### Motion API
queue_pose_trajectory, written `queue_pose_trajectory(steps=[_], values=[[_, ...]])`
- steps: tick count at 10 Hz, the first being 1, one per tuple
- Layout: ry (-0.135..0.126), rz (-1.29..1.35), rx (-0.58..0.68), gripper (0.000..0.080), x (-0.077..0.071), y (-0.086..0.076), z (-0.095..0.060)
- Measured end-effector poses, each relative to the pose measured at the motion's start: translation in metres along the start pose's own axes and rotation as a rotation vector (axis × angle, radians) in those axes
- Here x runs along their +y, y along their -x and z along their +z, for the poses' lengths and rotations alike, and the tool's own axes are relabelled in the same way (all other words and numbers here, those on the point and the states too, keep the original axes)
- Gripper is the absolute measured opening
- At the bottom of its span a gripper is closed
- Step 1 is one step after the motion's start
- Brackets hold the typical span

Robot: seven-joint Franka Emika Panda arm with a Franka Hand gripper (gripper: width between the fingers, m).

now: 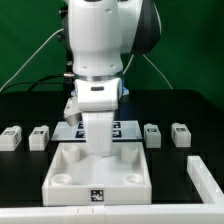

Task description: Assemble one leg

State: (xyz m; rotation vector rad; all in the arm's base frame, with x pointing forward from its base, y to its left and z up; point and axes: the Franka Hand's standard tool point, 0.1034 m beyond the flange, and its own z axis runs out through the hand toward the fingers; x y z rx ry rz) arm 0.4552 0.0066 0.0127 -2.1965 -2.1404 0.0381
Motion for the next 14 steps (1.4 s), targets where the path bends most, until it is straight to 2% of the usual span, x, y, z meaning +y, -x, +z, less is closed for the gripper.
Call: queue_pose_trajectory(steps=[2,4,8,14], values=[[0.020,-0.019,0.020,0.0066,0.019,-0.025,0.000],[0.037,-0.030,0.038,0.0066,0.038,-0.041,0.003],[0.029,-0.005,0.050,0.0066,0.040,-0.068,0.003],[0.037,0.013,0.049,0.0066,0.039,-0.067,0.004]])
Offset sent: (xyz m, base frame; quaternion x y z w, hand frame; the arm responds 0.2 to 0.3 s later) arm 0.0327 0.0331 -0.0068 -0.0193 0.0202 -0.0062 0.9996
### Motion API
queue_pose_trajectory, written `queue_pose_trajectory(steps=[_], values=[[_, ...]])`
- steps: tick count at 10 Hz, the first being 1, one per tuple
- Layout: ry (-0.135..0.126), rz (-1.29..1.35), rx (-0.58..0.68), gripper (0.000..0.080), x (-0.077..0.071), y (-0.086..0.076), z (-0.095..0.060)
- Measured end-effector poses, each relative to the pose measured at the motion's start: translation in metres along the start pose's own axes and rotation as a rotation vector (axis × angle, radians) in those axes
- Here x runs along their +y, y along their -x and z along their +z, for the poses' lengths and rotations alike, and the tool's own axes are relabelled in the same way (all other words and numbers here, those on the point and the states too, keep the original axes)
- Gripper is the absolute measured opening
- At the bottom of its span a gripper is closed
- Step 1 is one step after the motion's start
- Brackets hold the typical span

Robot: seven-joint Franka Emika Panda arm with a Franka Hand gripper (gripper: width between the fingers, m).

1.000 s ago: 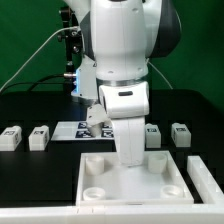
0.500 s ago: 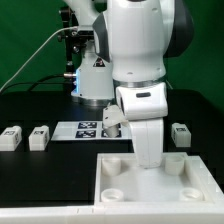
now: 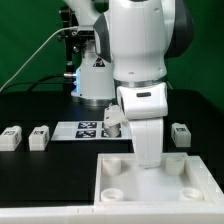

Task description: Assemble one leg

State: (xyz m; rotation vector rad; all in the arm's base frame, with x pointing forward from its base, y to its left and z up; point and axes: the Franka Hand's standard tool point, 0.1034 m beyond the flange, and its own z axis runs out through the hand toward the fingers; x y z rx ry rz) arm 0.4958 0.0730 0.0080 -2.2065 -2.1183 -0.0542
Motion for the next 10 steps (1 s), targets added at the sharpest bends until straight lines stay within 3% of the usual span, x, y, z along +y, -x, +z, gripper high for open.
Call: queue_pose_trajectory(steps=[2,3,4,5,10], values=[[0.000,0.001,0.000,0.0317,-0.0001,0.0003,0.0002],[0.000,0.001,0.000,0.0317,-0.0001,0.0005,0.0002],[-0.001,0.001,0.000,0.0512,-0.0001,0.0006,0.0003],[-0.001,0.002,0.000,0.0607,-0.0001,0.0007,0.0003],[-0.001,0.004,0.000,0.0649,0.0000,0.0017,0.0004]])
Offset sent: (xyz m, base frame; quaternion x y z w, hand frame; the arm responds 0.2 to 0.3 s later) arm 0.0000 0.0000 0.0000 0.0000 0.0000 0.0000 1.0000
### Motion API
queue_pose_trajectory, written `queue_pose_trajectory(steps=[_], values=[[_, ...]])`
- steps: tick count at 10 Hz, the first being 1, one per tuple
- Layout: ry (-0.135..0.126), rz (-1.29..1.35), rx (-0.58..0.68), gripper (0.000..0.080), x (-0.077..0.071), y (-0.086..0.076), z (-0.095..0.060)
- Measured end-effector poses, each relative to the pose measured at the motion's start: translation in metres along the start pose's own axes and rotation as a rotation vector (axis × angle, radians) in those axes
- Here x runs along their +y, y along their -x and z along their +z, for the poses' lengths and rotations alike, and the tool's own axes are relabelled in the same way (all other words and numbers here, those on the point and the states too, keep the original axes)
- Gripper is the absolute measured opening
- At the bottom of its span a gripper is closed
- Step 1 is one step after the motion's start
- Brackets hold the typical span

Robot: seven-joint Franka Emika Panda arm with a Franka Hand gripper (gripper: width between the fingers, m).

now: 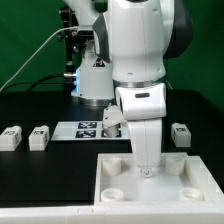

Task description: Assemble one leg

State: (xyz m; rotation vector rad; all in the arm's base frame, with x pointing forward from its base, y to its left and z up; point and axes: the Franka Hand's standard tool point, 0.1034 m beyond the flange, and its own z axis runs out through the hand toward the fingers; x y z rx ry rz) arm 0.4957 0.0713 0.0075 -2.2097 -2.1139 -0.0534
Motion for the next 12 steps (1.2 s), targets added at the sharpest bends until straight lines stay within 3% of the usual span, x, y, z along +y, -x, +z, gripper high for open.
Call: queue_pose_trajectory(steps=[1,3,5,6,9,12], values=[[0.002,0.002,0.000,0.0649,0.001,0.000,-0.001],[0.033,0.037,-0.011,0.0649,0.003,0.000,-0.028],[0.050,0.151,-0.012,0.0649,-0.005,-0.015,-0.046],[0.050,0.259,-0.008,0.0649,-0.010,-0.024,-0.047],[0.036,0.688,0.011,0.0649,-0.029,-0.064,-0.039],[-0.004,1.169,0.030,0.0649,-0.037,-0.089,-0.037]])
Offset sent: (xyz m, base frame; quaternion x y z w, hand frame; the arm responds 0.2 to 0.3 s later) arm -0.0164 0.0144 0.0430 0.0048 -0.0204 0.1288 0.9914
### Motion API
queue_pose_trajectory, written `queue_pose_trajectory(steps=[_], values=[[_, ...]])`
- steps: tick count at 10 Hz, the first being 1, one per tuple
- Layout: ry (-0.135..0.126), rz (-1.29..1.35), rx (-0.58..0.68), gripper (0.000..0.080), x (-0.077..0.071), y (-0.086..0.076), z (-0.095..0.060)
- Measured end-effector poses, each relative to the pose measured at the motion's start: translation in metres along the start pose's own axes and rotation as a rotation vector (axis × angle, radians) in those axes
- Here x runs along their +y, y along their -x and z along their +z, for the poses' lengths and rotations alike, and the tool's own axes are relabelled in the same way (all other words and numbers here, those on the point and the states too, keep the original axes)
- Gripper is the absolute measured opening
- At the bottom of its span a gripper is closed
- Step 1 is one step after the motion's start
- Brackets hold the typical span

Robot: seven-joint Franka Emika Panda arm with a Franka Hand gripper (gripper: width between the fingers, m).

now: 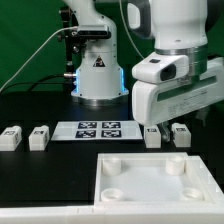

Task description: Assemble one leg

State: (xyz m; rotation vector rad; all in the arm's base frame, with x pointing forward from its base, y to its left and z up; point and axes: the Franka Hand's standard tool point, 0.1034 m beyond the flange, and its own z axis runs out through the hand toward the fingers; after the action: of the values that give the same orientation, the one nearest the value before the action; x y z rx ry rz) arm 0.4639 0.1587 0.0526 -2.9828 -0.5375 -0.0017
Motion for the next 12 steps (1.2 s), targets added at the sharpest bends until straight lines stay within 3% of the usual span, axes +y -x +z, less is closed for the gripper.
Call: queue_pose_trajectory(steps=[4,6,7,8,11,12], values=[[-0.020,0.309,-0.018,0.0649,-0.006,0.002,0.001],[-0.044,0.392,-0.060,0.0649,-0.016,0.013,0.012],[-0.044,0.398,-0.113,0.0649,-0.029,0.027,0.019],[-0.050,0.393,-0.258,0.0649,-0.036,0.038,0.017],[-0.087,0.379,-0.544,0.0649,-0.040,0.041,0.019],[-0.102,0.365,-0.576,0.0649,-0.037,0.037,0.021]])
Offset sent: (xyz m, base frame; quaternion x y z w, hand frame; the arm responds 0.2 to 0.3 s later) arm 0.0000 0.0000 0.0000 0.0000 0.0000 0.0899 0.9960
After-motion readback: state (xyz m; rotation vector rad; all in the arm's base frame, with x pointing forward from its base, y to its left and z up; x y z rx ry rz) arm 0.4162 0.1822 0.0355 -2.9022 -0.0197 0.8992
